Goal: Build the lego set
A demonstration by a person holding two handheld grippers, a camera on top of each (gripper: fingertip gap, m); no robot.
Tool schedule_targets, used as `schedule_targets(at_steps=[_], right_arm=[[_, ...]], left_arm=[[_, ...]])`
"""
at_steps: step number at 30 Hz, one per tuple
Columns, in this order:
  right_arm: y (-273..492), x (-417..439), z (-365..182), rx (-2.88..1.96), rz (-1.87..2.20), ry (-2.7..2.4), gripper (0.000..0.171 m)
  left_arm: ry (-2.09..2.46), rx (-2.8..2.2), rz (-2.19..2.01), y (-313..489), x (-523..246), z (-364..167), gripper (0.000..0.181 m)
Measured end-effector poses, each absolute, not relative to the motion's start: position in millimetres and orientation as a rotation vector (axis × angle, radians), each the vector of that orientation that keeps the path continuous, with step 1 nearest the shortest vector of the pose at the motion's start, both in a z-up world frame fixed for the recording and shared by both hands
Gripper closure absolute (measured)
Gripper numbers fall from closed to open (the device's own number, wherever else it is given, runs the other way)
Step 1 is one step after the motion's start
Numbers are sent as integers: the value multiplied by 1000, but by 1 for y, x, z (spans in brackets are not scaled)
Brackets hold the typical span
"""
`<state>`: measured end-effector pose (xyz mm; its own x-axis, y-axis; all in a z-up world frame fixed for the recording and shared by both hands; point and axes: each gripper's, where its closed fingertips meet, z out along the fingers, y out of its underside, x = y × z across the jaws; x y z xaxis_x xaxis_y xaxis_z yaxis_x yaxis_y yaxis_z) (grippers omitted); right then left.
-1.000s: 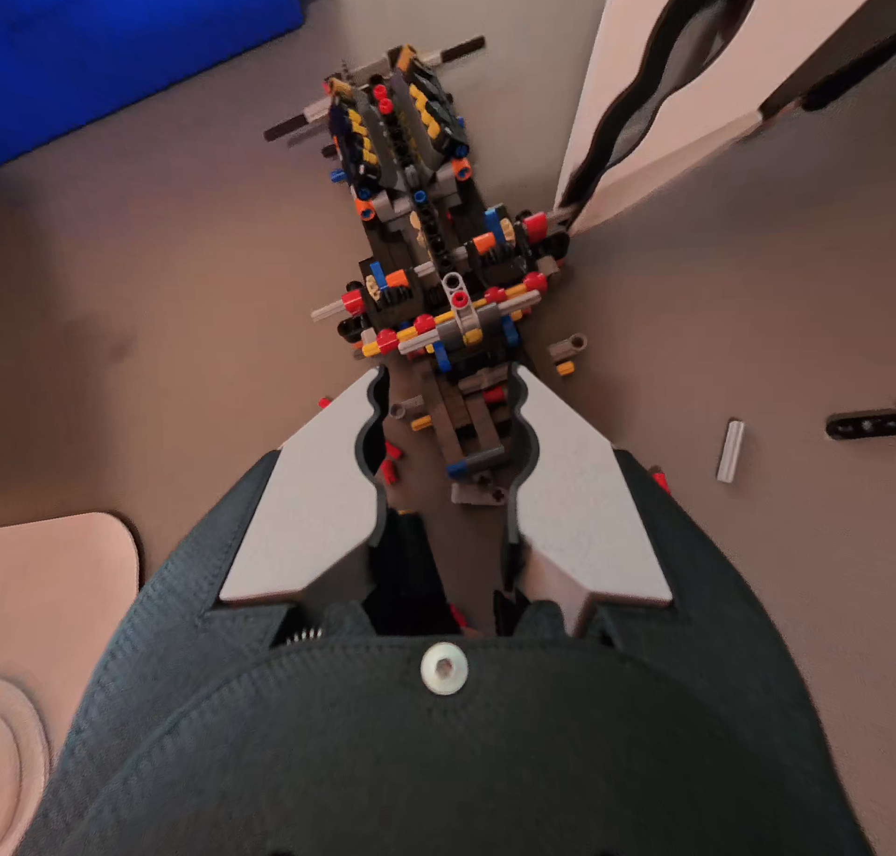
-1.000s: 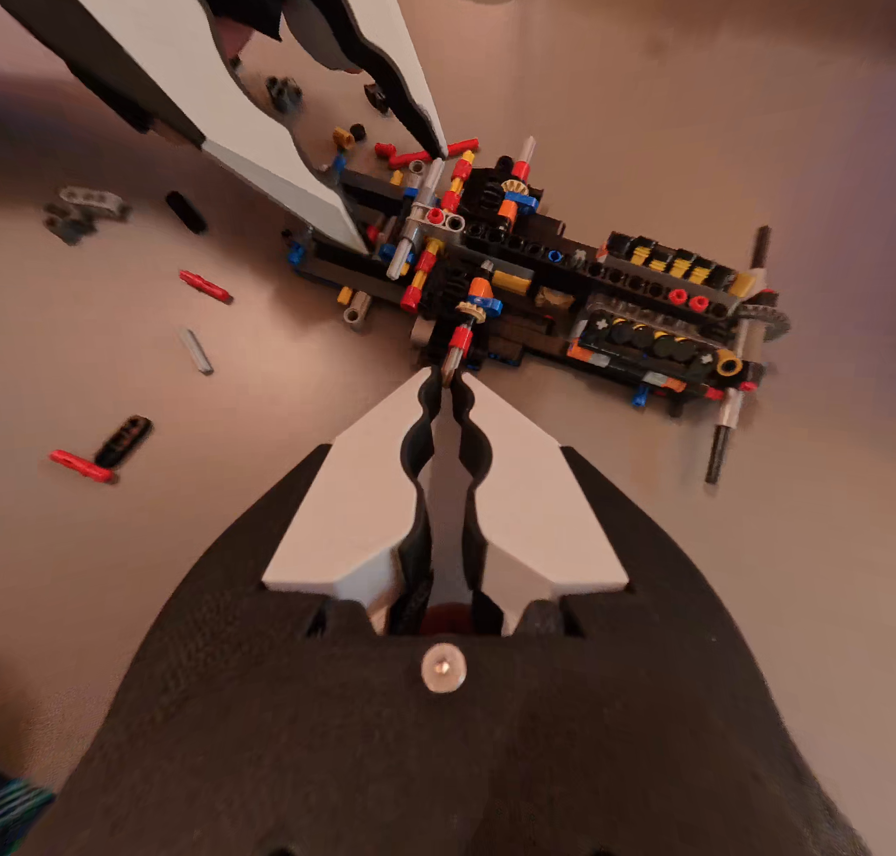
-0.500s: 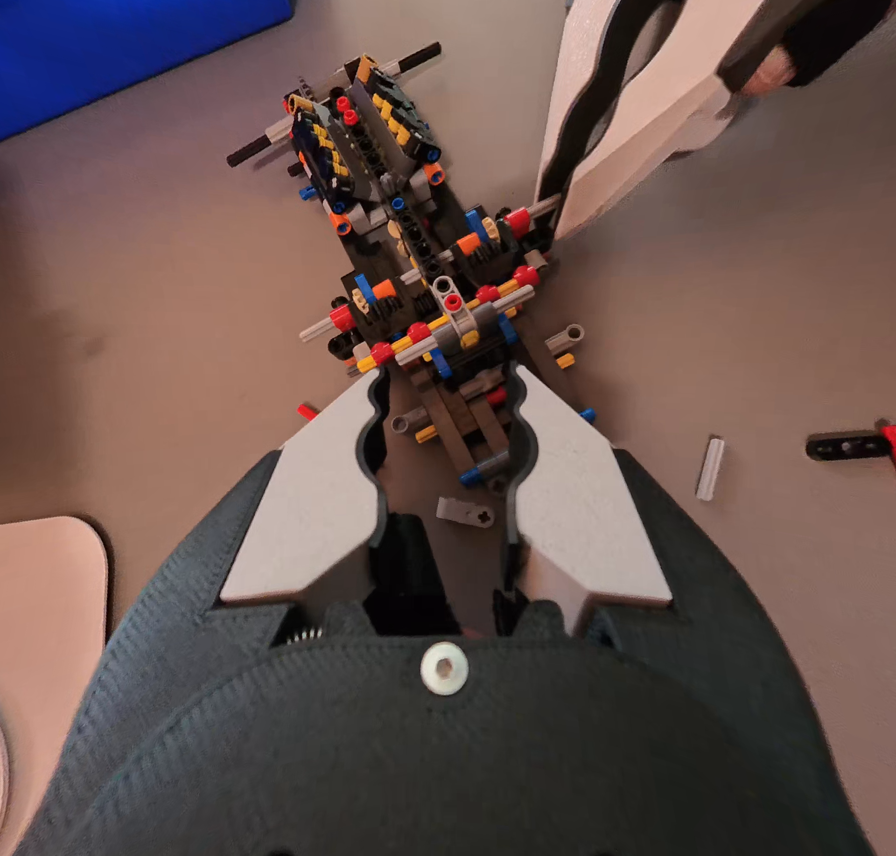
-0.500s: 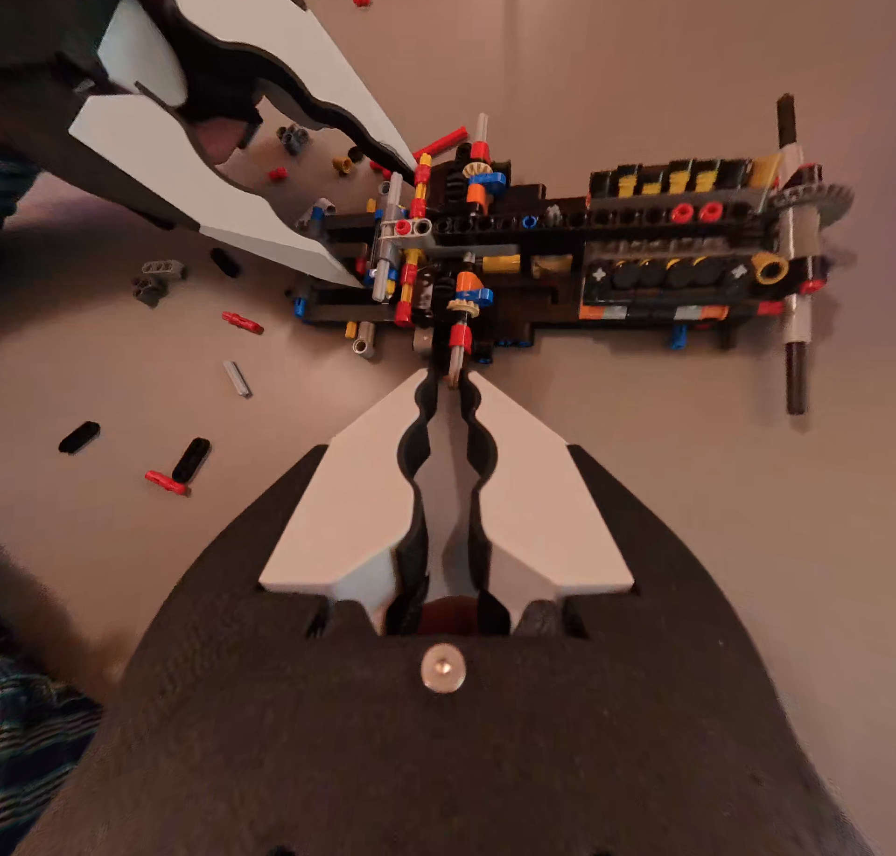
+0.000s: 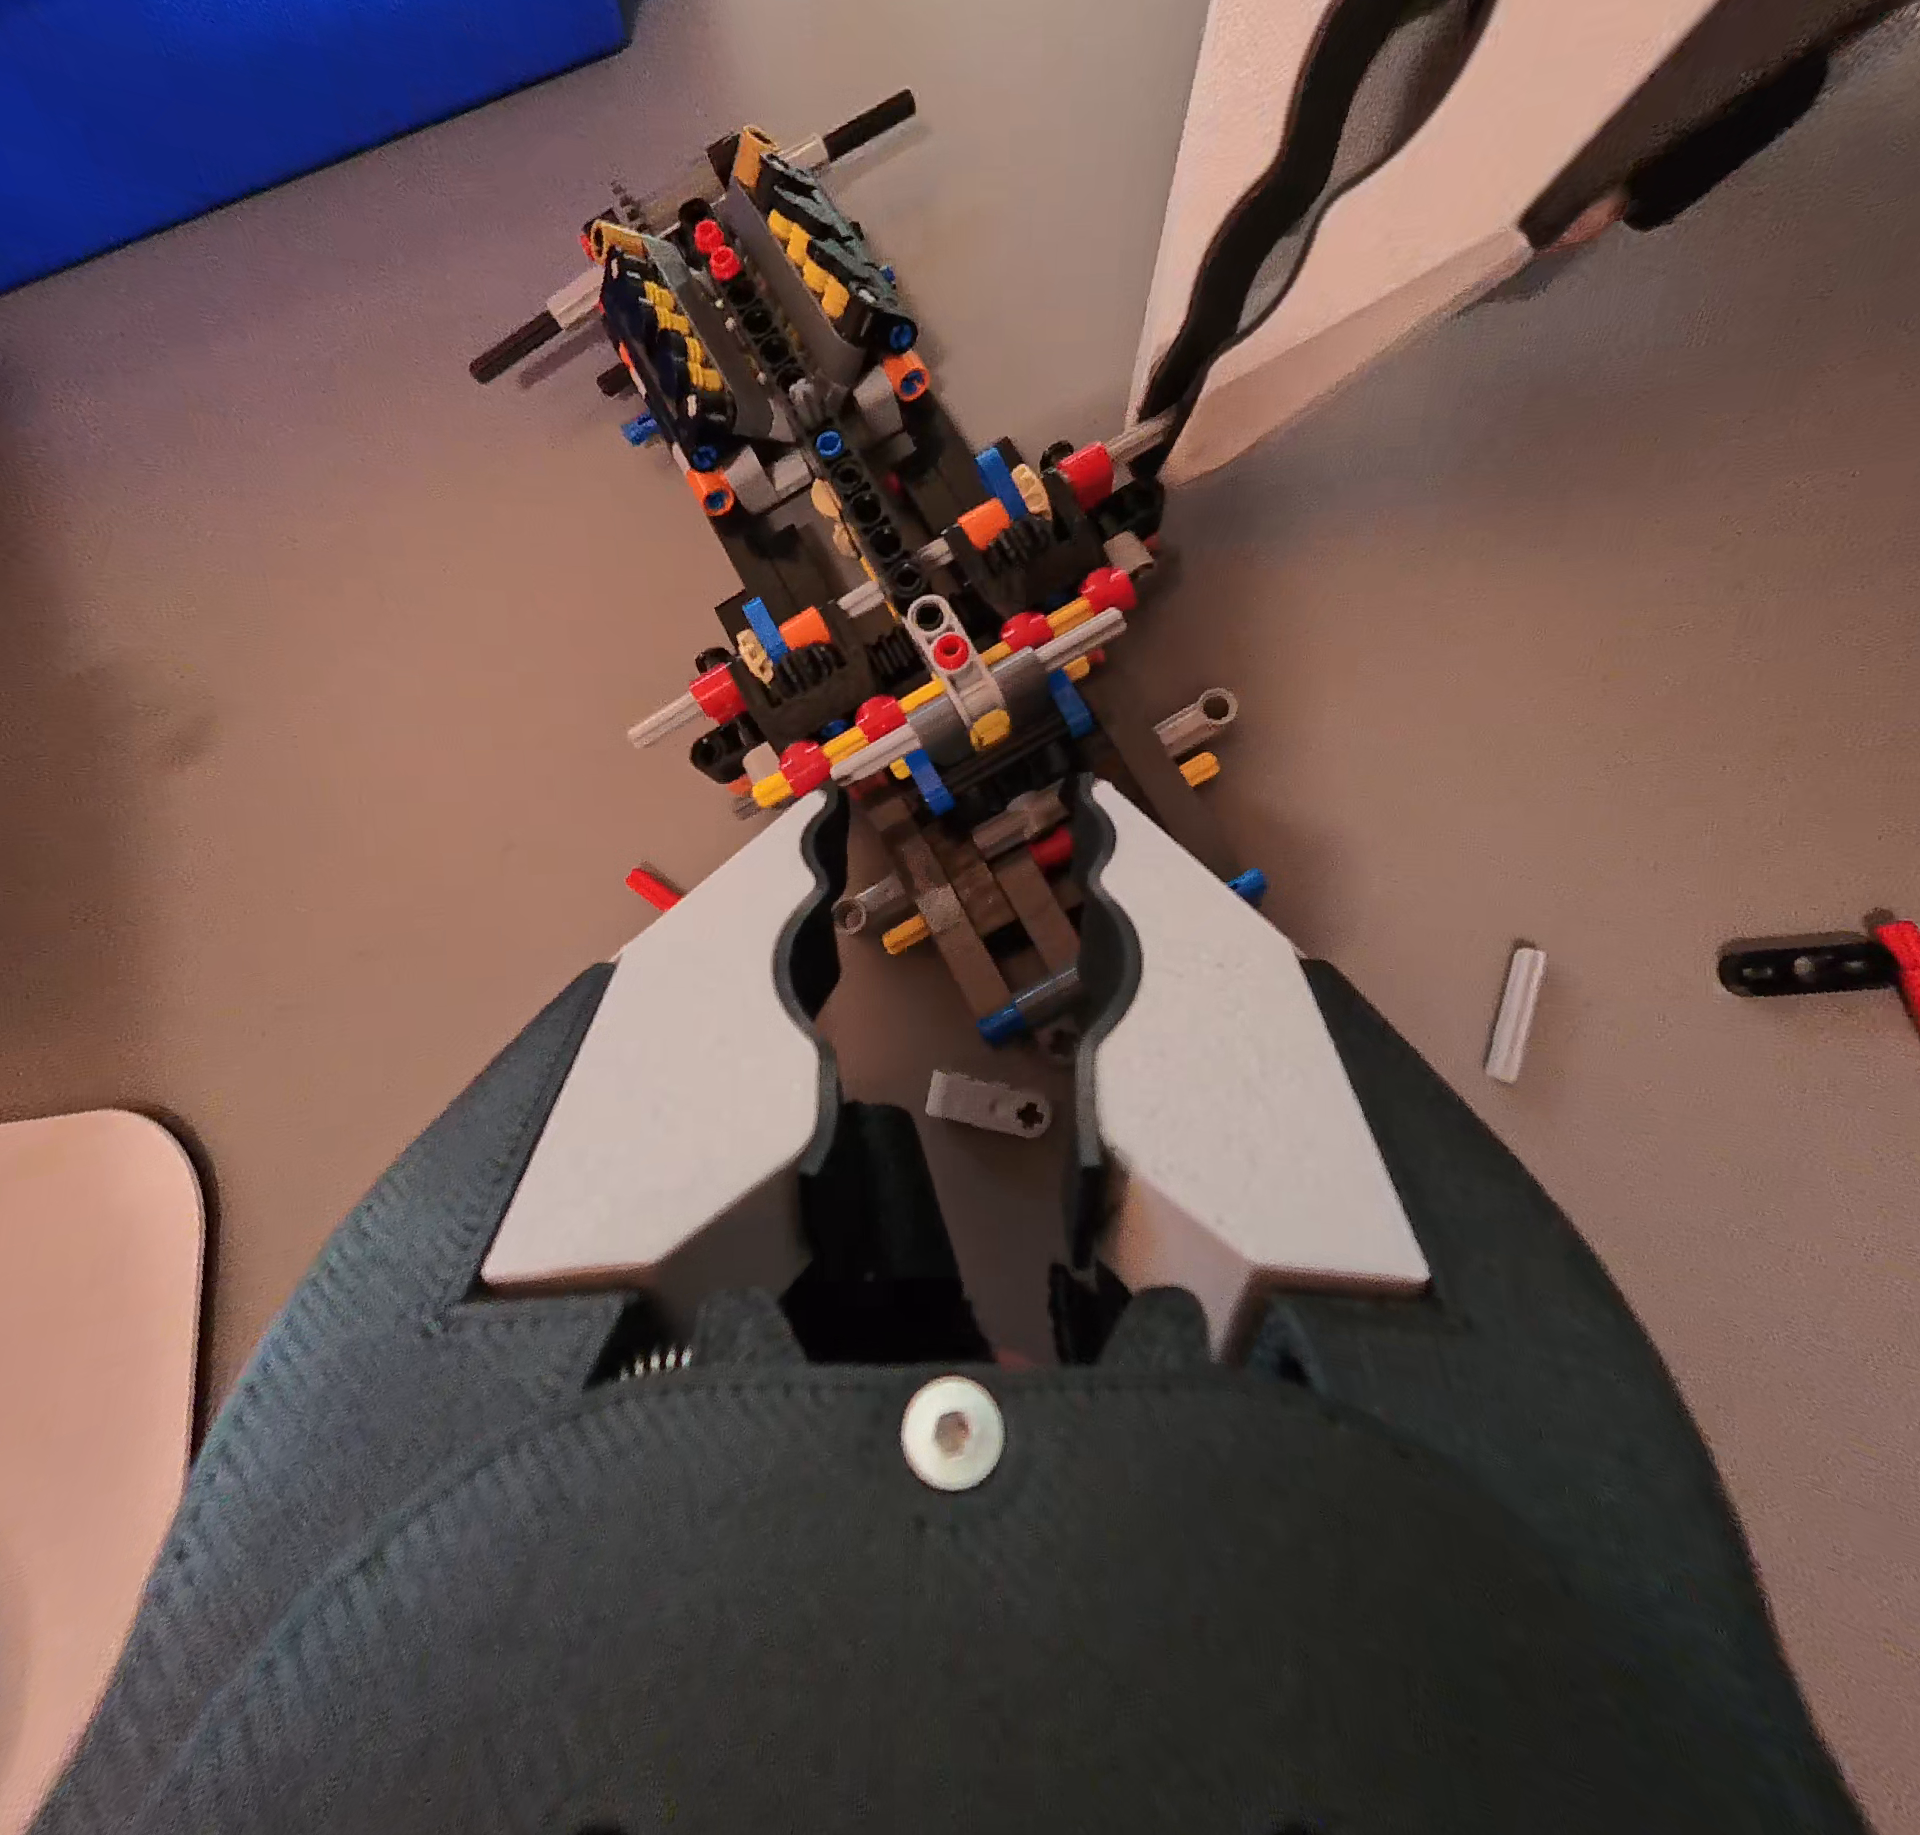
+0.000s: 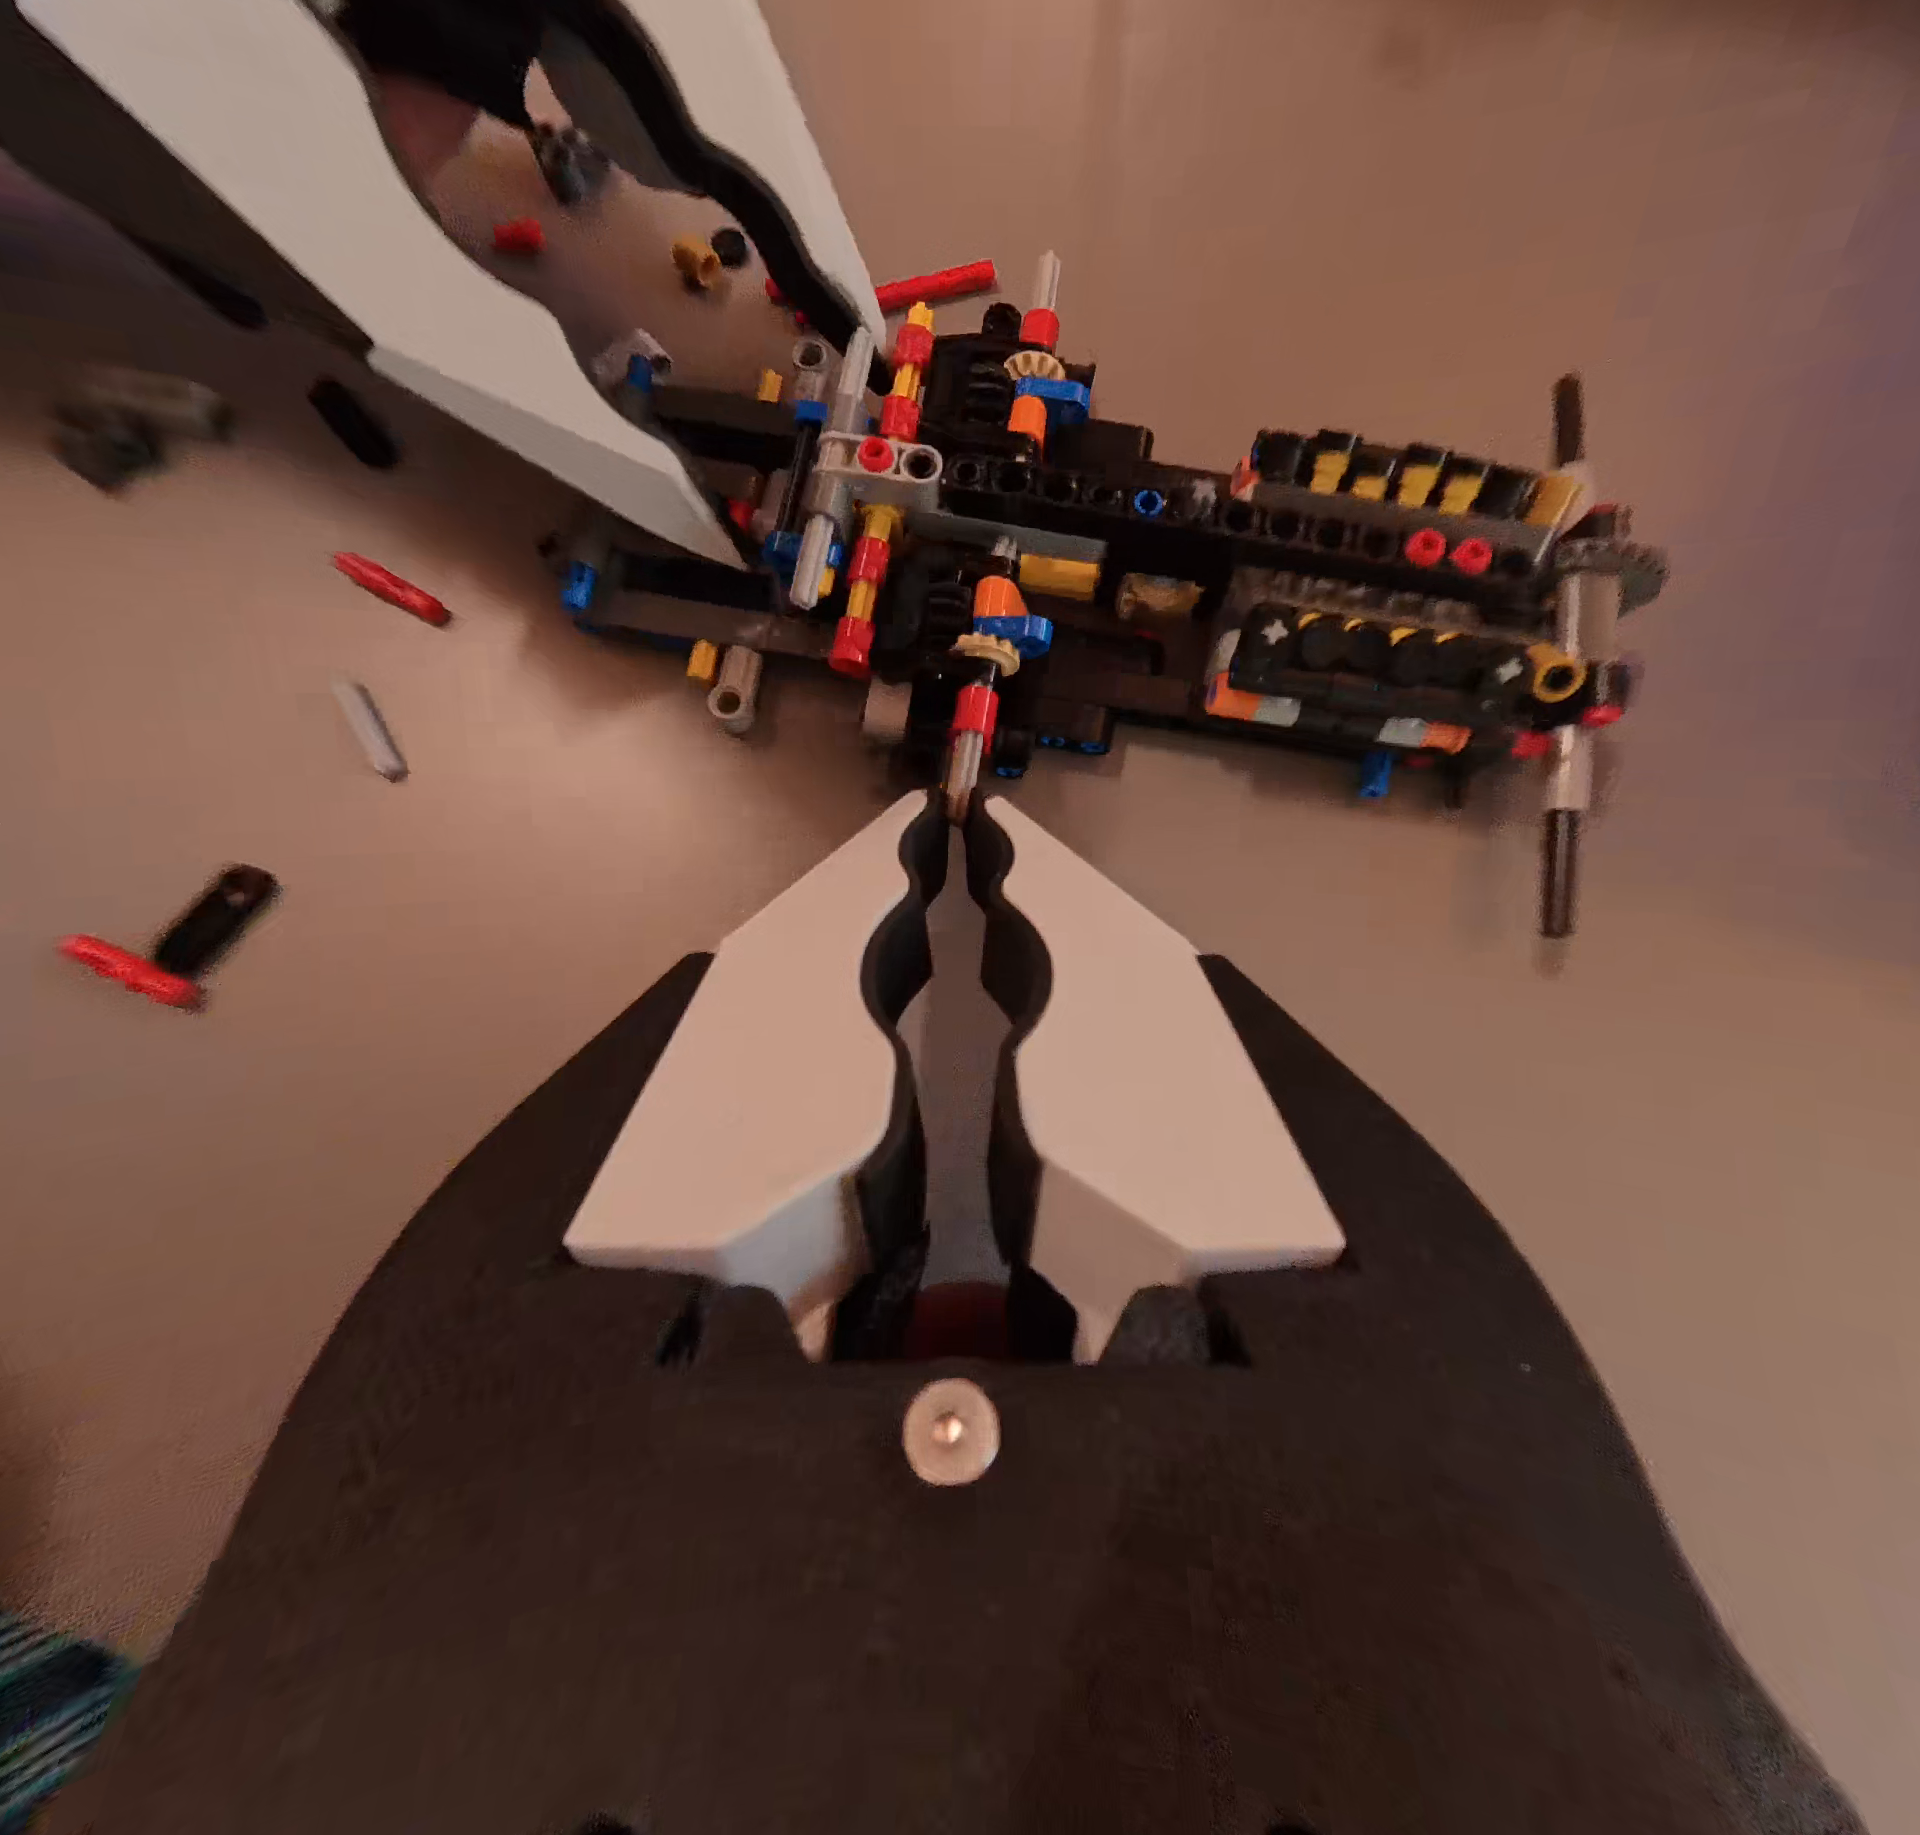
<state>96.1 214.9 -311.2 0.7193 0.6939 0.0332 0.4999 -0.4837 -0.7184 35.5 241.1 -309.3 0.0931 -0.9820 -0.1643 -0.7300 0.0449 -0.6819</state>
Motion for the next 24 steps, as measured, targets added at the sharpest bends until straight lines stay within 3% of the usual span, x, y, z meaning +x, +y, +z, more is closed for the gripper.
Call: schedule_targets(at_steps=[10,14,16,24], right_arm=[[221,105,-312,-1849,-308,-1263,169],[221,107,-309,-1948,-119,-1182,161],[220,109,-308,-1982,-53,-1141,143],[219,105,-300,-2219,585,-692,158]], left_arm=[[1681,-1738,-512,241,38,-309,139],[1687,-1748,-549,242,34,-305,137],[1673,-1748,-578,246,30,-297,137],[1585,-1764,-632,286,31,-278,145]])
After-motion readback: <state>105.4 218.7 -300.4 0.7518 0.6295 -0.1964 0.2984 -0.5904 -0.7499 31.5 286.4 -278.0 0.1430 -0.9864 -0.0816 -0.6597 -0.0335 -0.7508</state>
